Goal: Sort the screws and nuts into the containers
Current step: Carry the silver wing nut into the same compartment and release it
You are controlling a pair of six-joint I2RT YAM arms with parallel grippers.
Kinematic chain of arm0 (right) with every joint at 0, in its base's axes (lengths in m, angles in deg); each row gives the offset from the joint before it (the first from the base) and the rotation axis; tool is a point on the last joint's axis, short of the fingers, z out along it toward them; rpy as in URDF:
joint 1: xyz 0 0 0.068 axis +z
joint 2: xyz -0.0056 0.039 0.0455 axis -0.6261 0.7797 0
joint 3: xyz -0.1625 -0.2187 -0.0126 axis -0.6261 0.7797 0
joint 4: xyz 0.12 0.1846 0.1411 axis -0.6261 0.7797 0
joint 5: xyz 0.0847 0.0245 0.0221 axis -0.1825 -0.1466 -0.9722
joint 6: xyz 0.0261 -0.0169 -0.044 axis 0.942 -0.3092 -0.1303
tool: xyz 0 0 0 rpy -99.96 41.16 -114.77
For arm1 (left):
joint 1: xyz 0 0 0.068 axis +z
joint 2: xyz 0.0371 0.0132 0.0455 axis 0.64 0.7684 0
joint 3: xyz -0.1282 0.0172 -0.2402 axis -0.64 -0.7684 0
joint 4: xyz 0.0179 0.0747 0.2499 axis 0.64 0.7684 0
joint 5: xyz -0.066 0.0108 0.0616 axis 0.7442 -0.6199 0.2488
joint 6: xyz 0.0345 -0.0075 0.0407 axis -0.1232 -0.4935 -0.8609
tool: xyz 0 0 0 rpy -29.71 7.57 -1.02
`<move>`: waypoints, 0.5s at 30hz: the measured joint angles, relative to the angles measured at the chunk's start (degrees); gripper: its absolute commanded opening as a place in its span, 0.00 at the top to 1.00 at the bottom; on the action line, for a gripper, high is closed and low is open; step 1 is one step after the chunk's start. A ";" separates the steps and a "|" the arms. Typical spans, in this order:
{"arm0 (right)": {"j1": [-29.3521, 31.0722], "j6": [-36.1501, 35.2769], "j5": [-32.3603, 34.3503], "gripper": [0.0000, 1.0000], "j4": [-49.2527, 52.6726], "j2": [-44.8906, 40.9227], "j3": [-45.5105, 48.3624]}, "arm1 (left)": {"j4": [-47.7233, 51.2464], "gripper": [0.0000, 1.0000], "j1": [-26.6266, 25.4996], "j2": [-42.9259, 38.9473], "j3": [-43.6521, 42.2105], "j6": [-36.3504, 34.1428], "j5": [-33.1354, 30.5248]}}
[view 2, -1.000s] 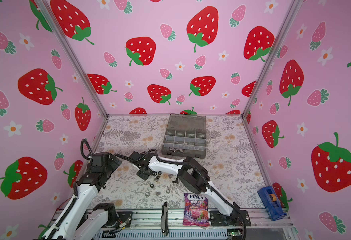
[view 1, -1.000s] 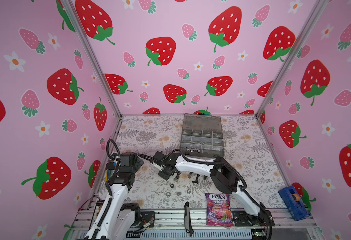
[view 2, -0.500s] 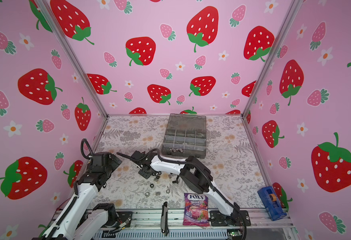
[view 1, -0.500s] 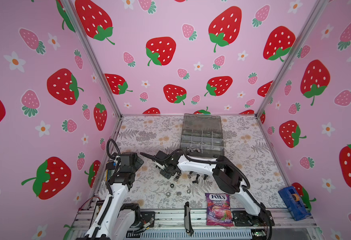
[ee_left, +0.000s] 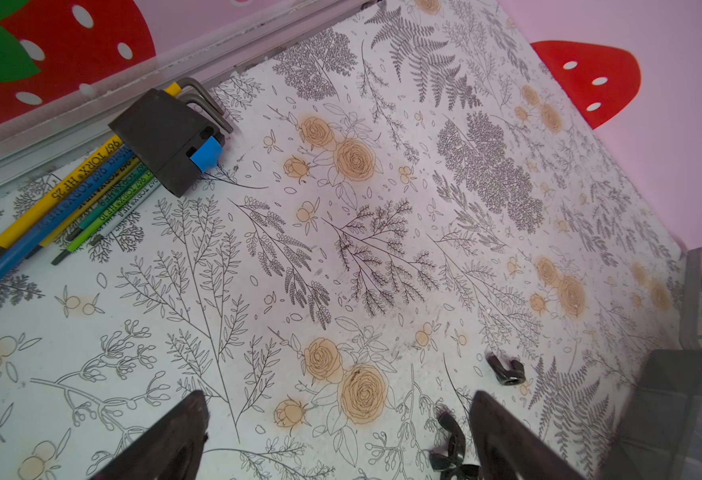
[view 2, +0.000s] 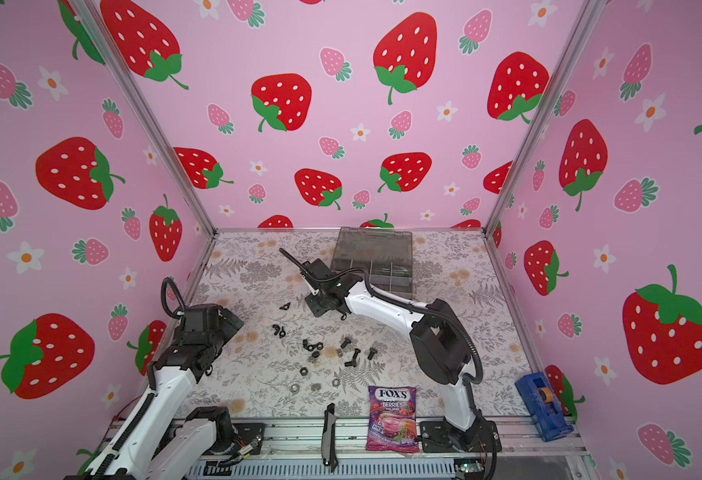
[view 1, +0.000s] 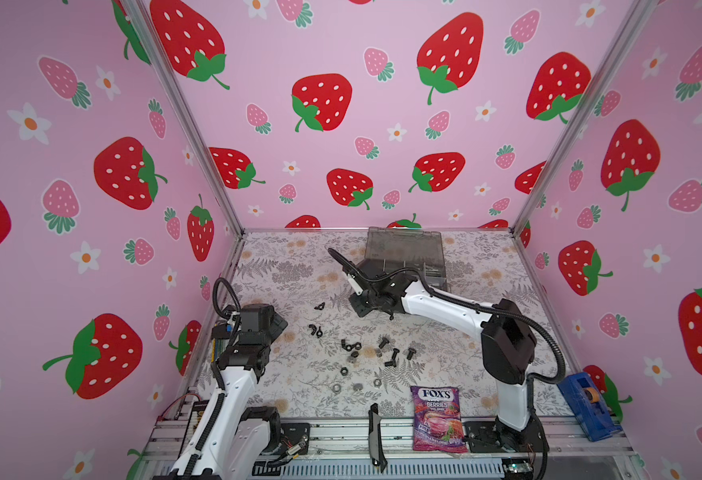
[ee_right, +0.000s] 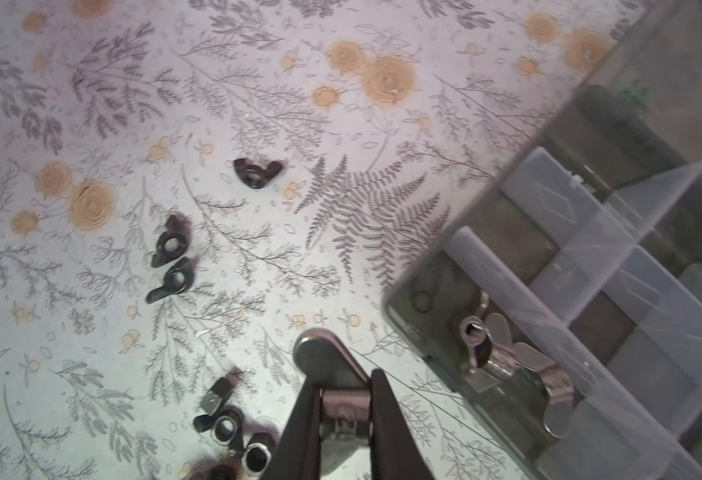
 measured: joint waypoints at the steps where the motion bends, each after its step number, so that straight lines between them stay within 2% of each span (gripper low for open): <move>1: -1.29 0.59 -0.04 1.00 -0.11 -0.42 0.87 | -0.02 0.01 0.00 0.13 0.00 0.00 0.17; 7: -7.37 2.93 0.00 1.00 -0.59 -1.44 5.14 | -0.44 0.01 0.02 1.53 0.00 -0.07 1.40; 15: -9.66 3.80 0.00 1.00 -0.55 -1.55 7.06 | -0.61 0.01 0.11 4.33 0.02 -0.24 3.02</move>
